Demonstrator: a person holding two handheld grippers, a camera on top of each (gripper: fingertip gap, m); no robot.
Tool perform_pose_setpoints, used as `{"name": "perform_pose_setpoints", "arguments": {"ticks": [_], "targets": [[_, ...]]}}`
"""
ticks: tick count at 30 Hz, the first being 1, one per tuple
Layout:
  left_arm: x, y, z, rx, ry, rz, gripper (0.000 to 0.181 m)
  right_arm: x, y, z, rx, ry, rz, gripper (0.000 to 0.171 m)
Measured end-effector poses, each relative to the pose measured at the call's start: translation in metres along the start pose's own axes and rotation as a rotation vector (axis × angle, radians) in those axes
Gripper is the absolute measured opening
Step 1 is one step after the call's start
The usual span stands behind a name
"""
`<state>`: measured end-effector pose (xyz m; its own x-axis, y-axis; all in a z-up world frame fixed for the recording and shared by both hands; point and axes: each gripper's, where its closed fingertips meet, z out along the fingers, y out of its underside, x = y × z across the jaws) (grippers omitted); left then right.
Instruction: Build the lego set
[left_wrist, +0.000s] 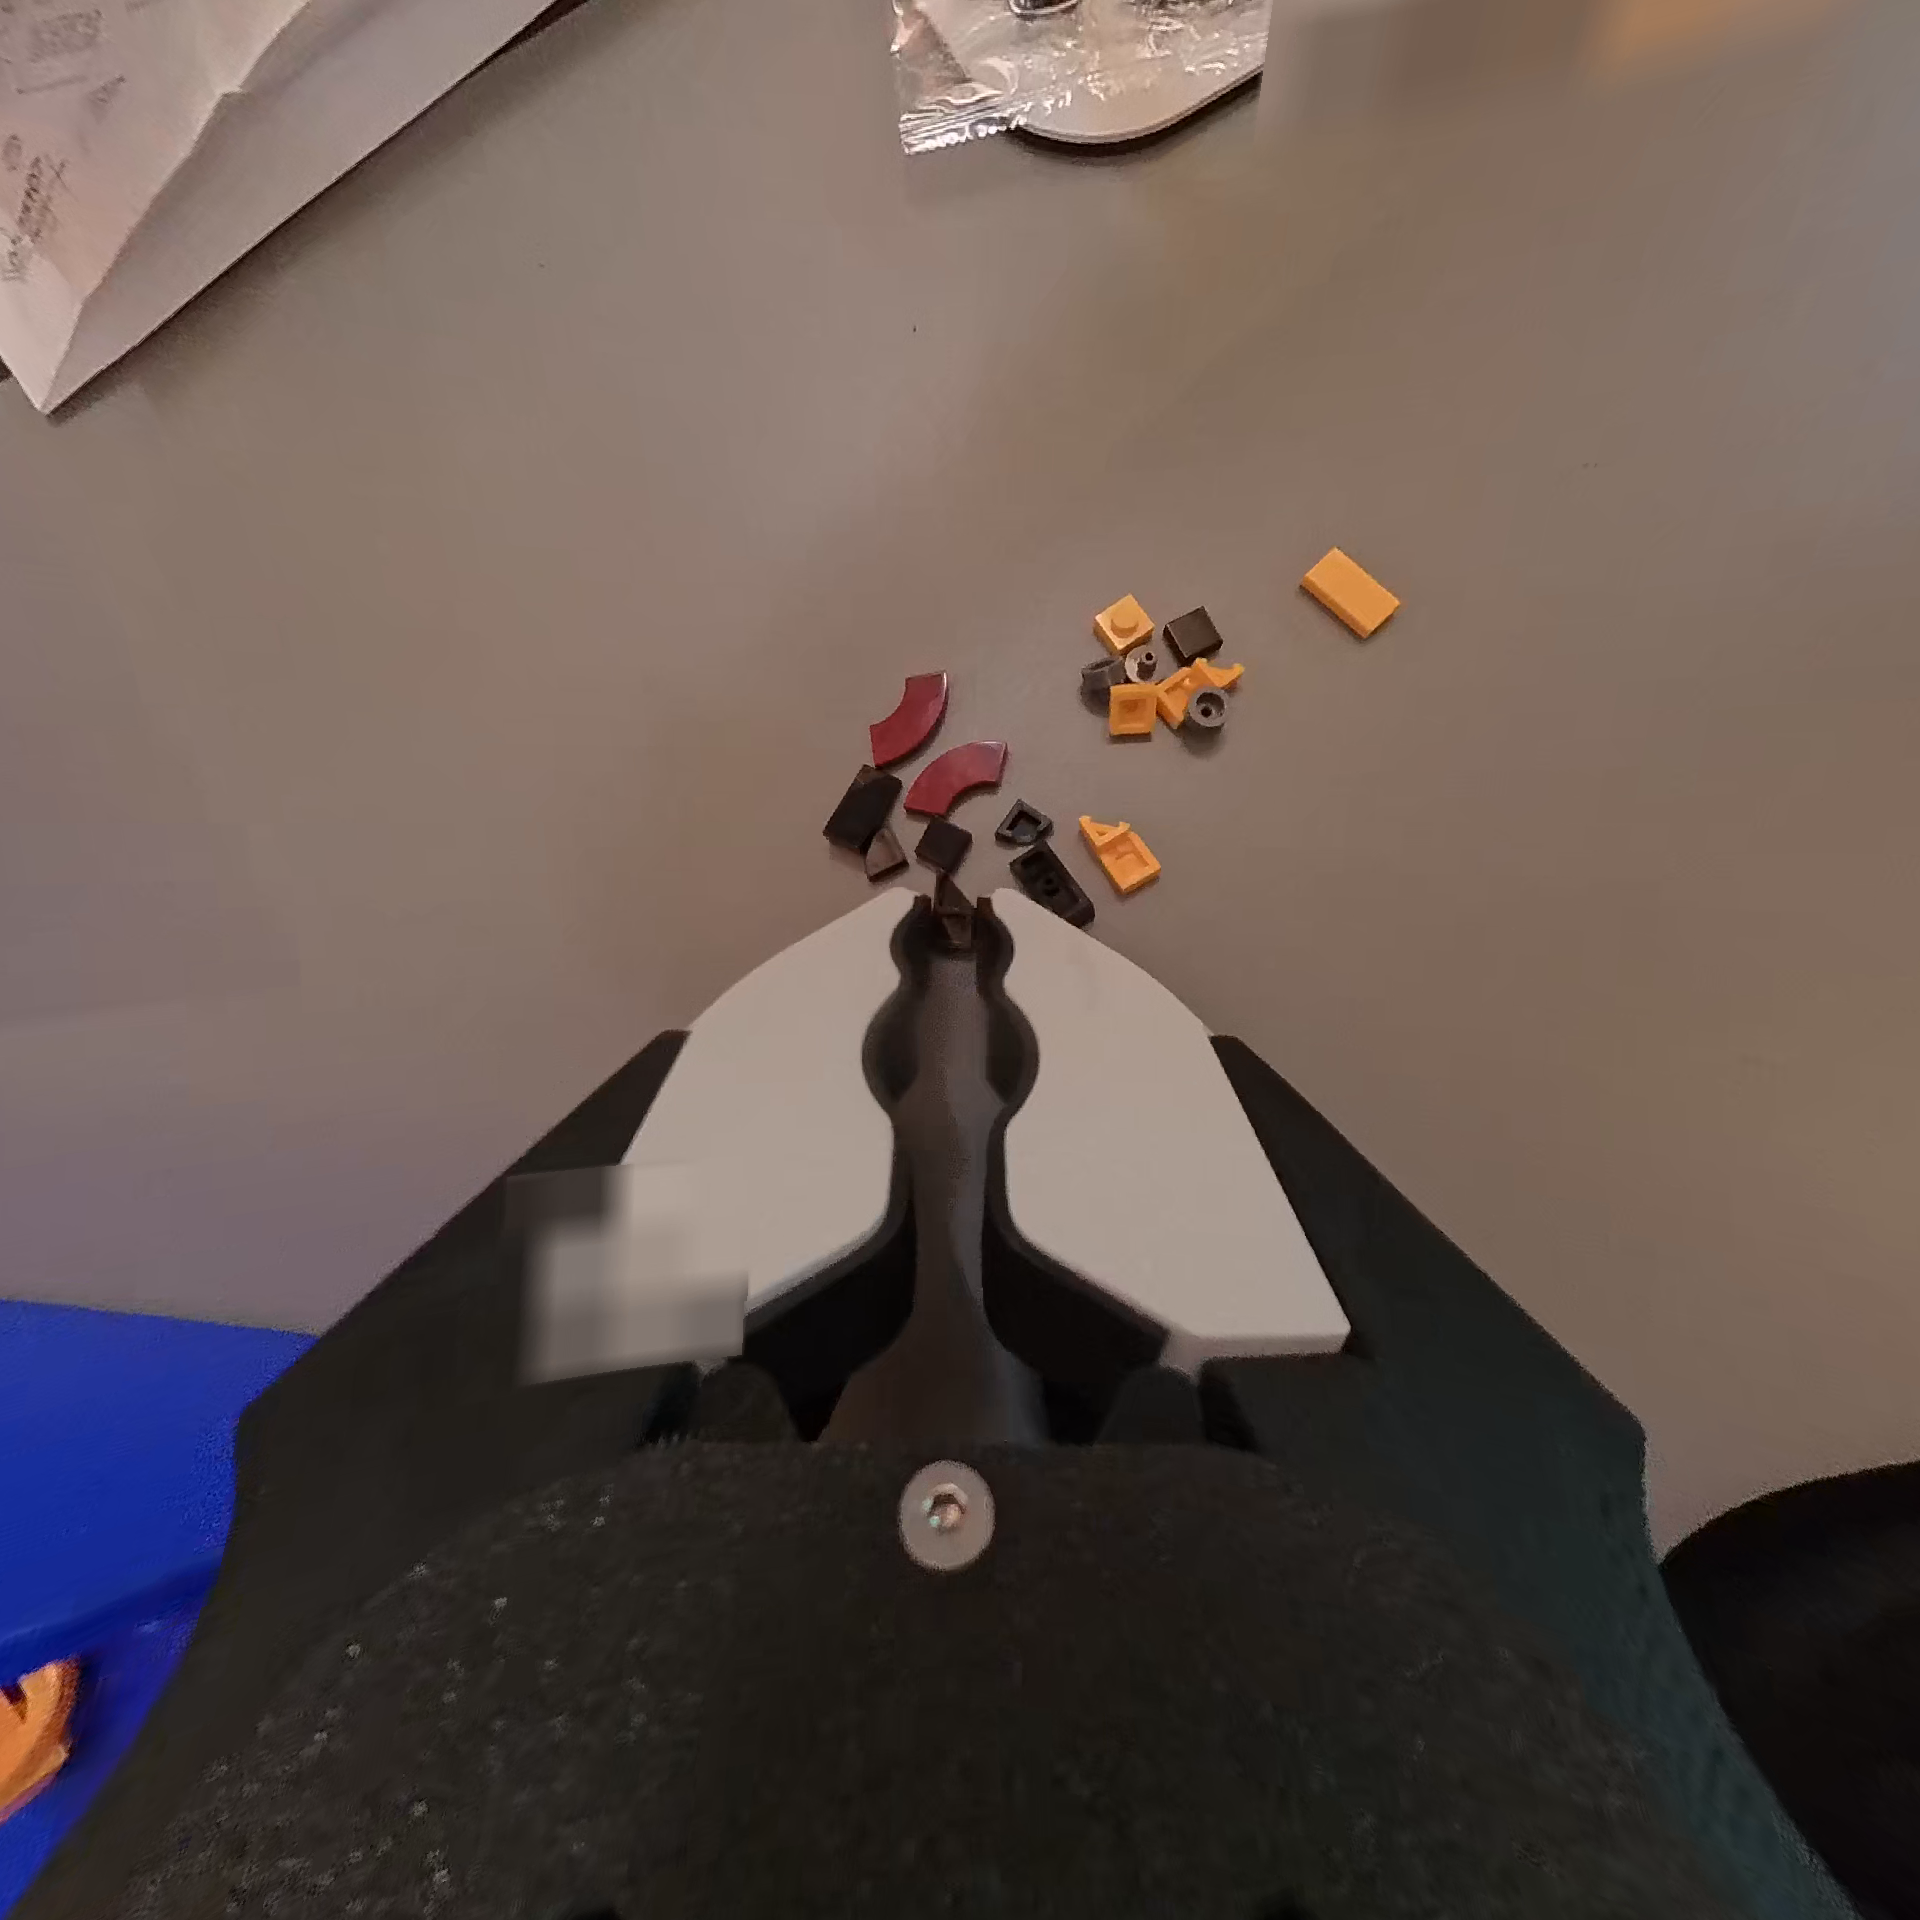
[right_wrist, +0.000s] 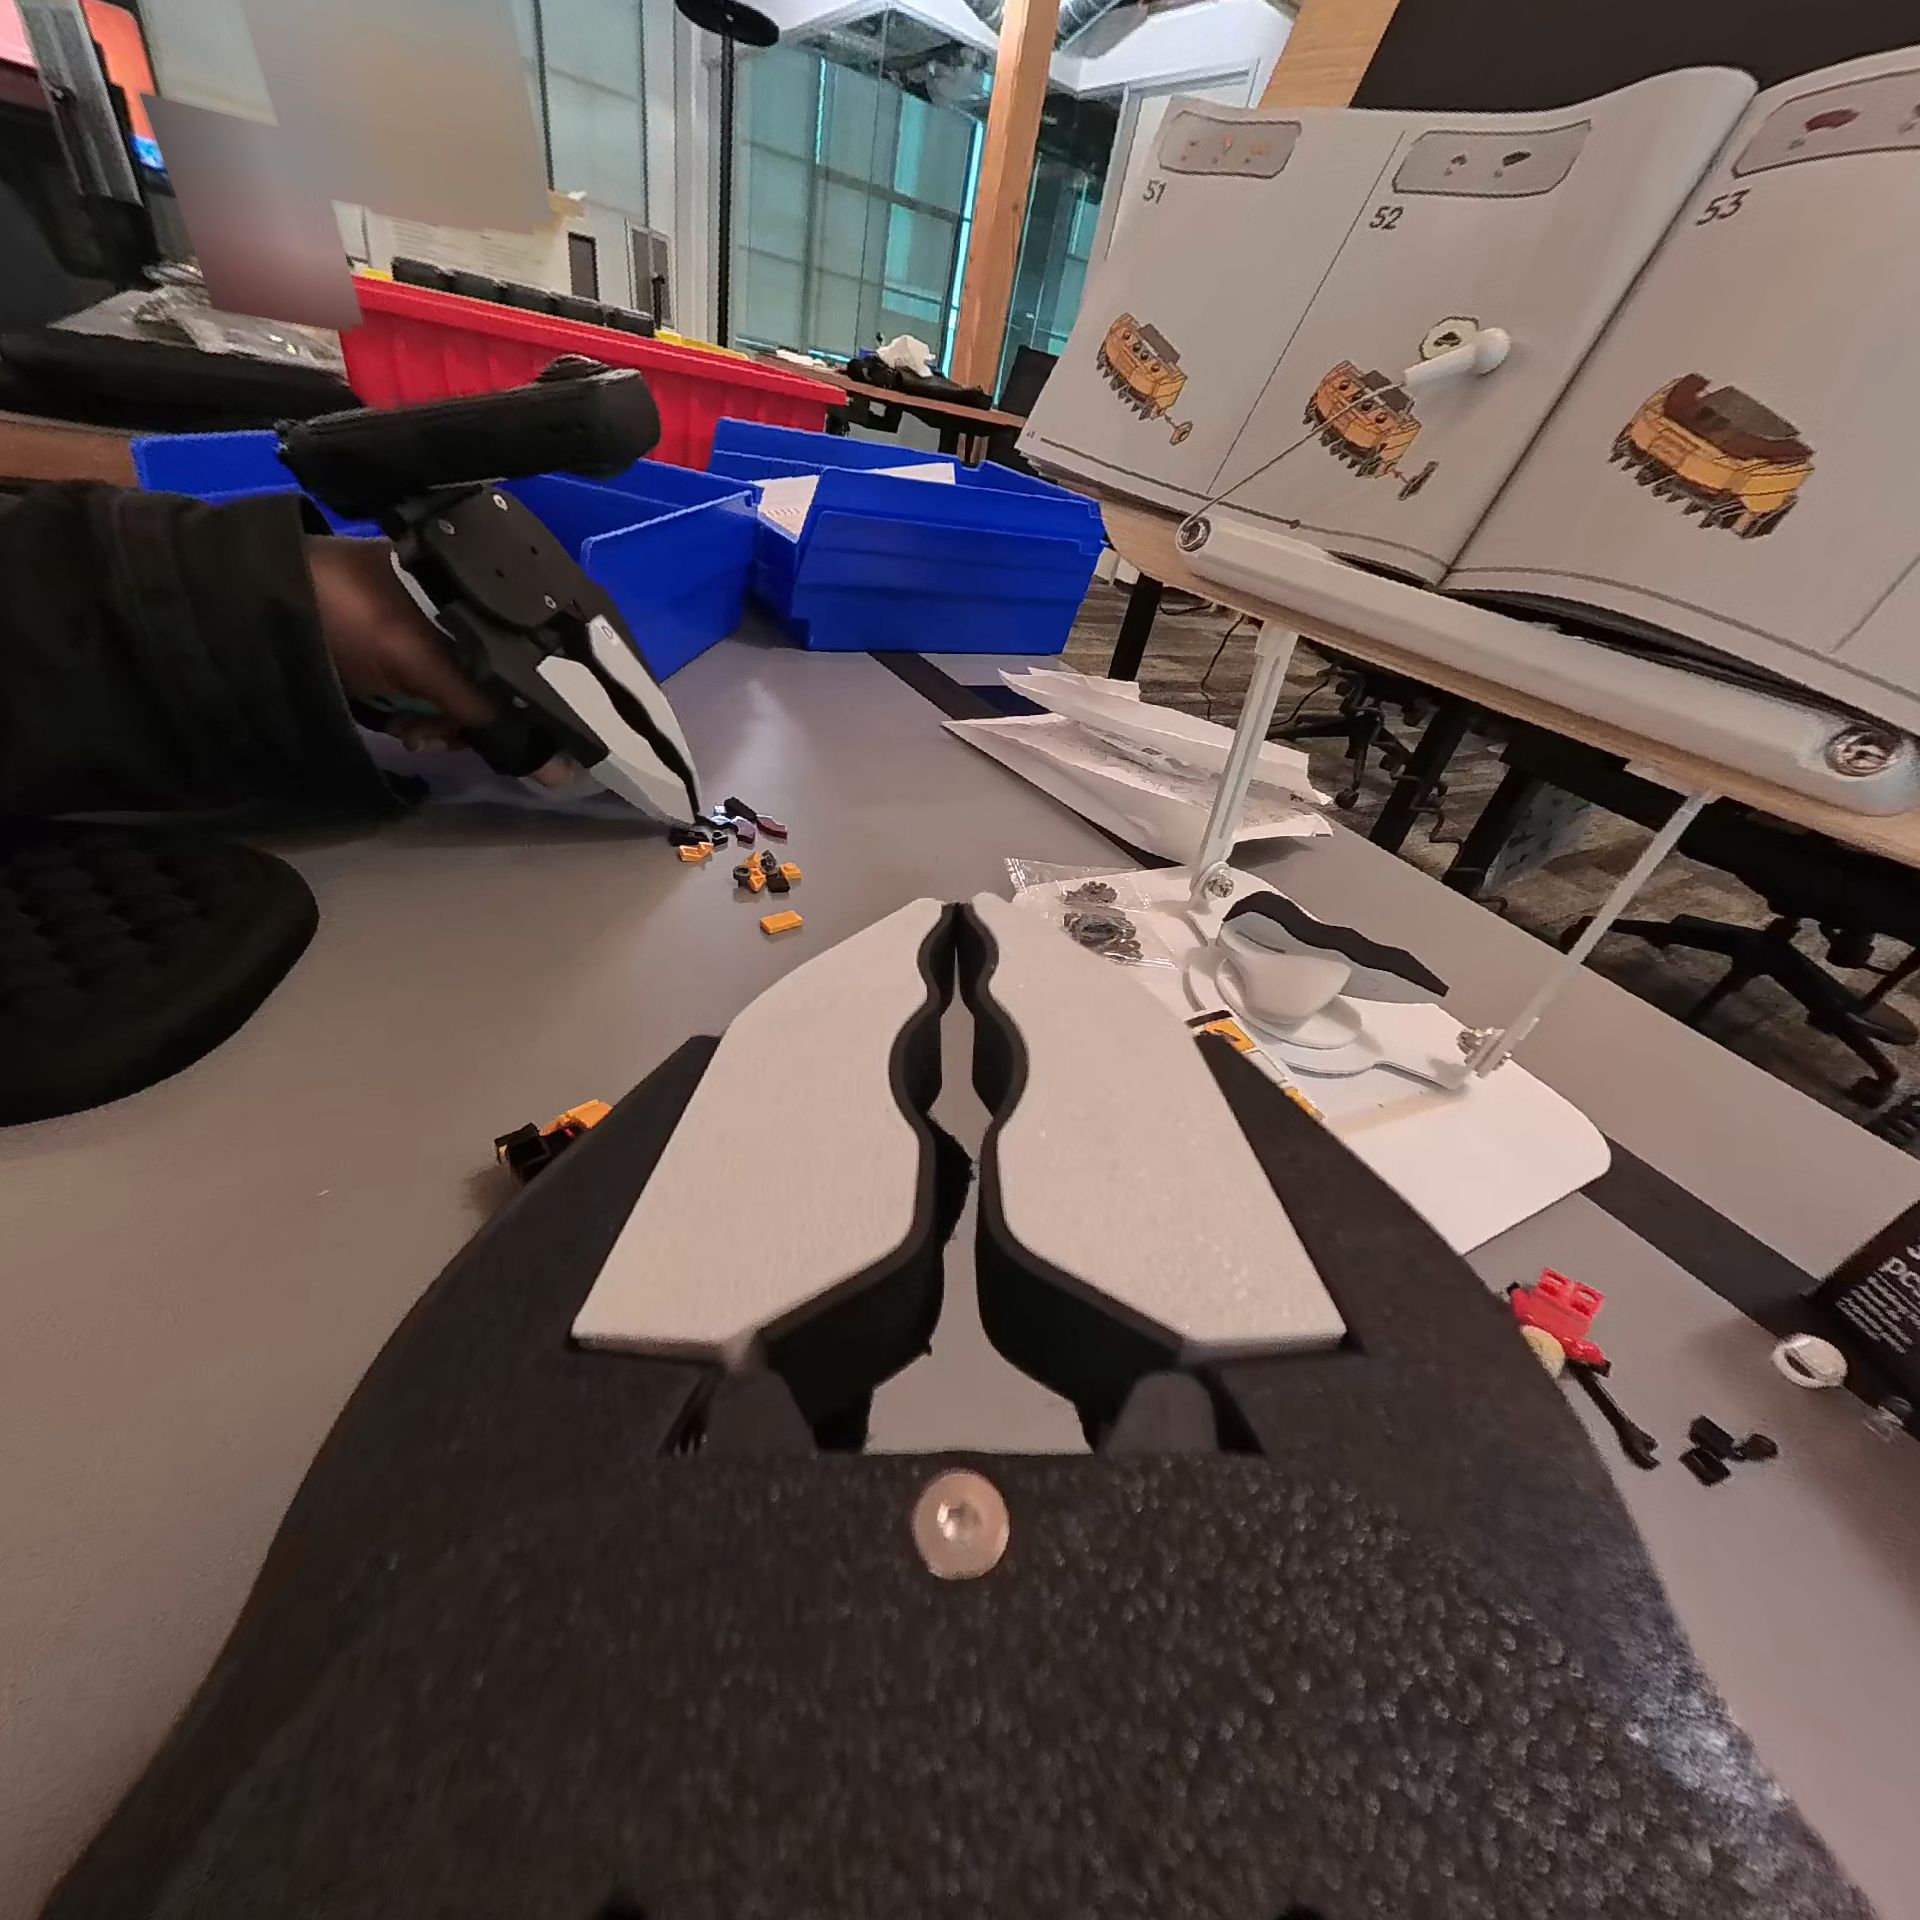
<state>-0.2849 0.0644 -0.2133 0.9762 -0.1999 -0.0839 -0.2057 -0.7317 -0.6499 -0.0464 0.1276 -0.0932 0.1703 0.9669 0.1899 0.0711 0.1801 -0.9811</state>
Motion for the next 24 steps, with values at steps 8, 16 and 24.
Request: {"name": "perform_pose_setpoints", "arguments": {"ticks": [8,16,24], "targets": [[0.005,-0.008,-0.011,0.043,0.027,0.111,0.007,-0.002,0.000,0.000,-0.004,-0.008,-0.003,0.000],[0.065,-0.059,-0.047,0.417,-0.014,0.680,0.007,-0.002,0.002,0.001,-0.009,-0.010,-0.006,0.000],[0.097,-0.060,-0.041,0.456,0.013,0.809,0.007,-0.003,0.003,0.001,-0.015,-0.017,-0.006,0.000]]}}
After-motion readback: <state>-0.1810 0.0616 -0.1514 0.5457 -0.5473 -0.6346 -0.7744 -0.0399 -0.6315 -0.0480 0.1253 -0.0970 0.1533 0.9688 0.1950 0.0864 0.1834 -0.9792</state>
